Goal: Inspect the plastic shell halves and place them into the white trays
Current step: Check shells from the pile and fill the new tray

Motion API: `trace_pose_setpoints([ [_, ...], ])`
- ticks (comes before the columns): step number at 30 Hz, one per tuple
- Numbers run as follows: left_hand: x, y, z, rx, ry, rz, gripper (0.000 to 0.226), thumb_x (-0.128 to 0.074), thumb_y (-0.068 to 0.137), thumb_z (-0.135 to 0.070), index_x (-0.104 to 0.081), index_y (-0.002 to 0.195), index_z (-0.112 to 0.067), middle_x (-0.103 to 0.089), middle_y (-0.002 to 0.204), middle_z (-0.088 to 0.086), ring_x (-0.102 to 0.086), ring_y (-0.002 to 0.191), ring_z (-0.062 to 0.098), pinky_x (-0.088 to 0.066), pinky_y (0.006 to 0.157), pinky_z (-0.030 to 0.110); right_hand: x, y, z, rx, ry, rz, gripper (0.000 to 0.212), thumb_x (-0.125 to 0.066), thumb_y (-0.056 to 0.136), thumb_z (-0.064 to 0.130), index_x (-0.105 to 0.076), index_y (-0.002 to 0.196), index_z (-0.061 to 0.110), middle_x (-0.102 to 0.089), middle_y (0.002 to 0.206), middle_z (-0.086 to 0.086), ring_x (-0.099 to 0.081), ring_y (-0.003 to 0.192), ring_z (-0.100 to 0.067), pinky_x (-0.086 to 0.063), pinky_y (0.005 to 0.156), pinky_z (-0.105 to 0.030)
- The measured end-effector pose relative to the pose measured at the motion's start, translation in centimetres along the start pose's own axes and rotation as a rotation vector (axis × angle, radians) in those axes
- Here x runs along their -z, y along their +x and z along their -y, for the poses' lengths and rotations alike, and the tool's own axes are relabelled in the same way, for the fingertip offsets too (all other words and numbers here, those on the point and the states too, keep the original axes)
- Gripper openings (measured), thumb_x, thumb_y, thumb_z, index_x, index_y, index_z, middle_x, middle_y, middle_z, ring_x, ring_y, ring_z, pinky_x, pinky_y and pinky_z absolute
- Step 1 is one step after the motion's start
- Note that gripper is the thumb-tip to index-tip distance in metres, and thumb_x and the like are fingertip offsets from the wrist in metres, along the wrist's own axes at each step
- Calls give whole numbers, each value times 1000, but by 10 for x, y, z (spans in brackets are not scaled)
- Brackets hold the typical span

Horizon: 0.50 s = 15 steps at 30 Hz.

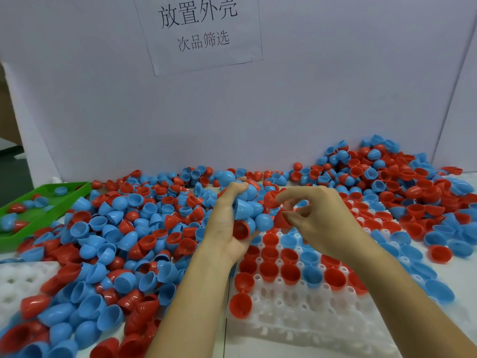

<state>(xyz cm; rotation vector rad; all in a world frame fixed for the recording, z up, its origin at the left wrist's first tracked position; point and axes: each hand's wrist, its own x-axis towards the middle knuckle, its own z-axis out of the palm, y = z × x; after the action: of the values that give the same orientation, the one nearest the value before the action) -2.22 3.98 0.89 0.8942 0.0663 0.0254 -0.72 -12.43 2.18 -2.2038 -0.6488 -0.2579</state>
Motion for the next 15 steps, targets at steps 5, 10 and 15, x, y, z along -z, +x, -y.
trace_pose_setpoints([
  [5, 7, 2, -7, -11, -45, -150, 6, -70, 86, -26, -68, 87, -20, -67, 75, 4, -65, 59, 16, -54, 49, 29, 12, -3, 3, -44, -7, -7, 26, -69, 89, 4, -67, 89, 29, -68, 75, 4, -70, 58, -5, -56, 51, -19],
  [10, 12, 4, -12, -11, -62, -204, 25, -71, 86, -29, -64, 103, -13, -62, 88, 8, -61, 70, 18, -55, 51, 28, 19, -9, 19, -38, -119, 217, 9, -76, 85, 15, -75, 90, 22, -72, 69, 7, -69, 56, -2, -56, 57, -14],
  [15, 13, 4, -10, -24, -50, -230, 21, -72, 85, -30, -66, 97, -13, -64, 77, 6, -63, 63, 17, -55, 51, 29, 13, -20, 39, -54, -175, 473, 5, -75, 87, 22, -78, 83, 22, -74, 71, 10, -69, 56, -1, -52, 51, -11],
])
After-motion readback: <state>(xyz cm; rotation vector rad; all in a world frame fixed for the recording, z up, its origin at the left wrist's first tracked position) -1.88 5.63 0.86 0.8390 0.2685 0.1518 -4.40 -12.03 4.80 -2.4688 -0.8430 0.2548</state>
